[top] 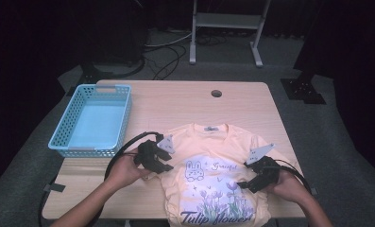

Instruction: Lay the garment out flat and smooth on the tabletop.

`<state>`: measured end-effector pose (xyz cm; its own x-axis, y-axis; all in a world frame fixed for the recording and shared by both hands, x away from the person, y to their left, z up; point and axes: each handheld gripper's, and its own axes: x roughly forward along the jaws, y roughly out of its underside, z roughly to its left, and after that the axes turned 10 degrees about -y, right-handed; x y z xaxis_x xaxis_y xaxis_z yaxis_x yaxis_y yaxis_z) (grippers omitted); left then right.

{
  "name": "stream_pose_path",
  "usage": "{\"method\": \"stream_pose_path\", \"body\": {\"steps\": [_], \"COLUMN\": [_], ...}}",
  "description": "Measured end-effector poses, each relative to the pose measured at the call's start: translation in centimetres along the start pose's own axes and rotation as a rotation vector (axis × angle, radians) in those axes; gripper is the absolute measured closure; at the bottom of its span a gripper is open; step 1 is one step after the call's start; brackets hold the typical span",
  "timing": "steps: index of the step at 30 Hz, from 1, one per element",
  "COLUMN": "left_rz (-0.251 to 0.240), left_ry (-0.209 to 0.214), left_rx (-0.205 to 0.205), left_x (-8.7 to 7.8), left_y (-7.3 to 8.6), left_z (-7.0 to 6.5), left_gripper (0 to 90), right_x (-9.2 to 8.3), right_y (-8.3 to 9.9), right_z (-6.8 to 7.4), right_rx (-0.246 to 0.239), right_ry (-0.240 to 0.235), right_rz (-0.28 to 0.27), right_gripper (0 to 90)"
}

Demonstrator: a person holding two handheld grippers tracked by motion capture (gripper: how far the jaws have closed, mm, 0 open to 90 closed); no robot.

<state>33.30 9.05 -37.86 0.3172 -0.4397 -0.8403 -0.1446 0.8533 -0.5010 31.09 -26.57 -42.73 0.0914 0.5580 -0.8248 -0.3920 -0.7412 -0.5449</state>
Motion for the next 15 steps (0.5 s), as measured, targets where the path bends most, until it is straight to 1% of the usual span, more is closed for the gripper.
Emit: {"method": "stream_pose_path", "body": {"steps": [1,5,8,10,11,13,14,15], "left_rz": [0.004,0.009,0.009,0.013,0.017,0.034,0.039,0.042], "left_ry": [0.011,0.060,0.084,0.101,0.107,0.107,0.109,0.108], "left_rx": [0.007,0.009,0.011,-0.001,0.001,0.007,0.002,0.010], "left_x": [0.3,1.7,2.5,2.9,3.1,3.5,3.7,3.7], "left_y": [-0.2,-0.8,-1.1,-1.2,-1.3,-1.2,-1.1,-1.1], "left_z": [-0.3,-1.4,-2.1,-2.5,-2.7,-3.0,-3.1,-3.0], "left_gripper": [61.1,59.9,58.6,57.8,57.8,57.1,56.8,56.7], "right_x": [0.0,0.0,0.0,0.1,0.1,0.2,0.3,0.3], "right_y": [0.0,0.1,0.2,0.2,0.2,0.0,0.0,-0.1], "right_z": [0.0,0.1,0.1,0.1,0.1,0.2,0.2,0.2], "right_rx": [0.000,0.002,0.000,-0.003,0.000,0.000,0.004,0.003], "right_ry": [0.000,0.002,0.002,0.002,0.002,0.003,0.003,0.002], "right_rz": [-0.001,-0.011,-0.015,-0.015,-0.013,-0.006,-0.003,0.001], "right_gripper": [17.6,17.3,16.7,15.6,15.1,13.6,12.6,11.8]}}
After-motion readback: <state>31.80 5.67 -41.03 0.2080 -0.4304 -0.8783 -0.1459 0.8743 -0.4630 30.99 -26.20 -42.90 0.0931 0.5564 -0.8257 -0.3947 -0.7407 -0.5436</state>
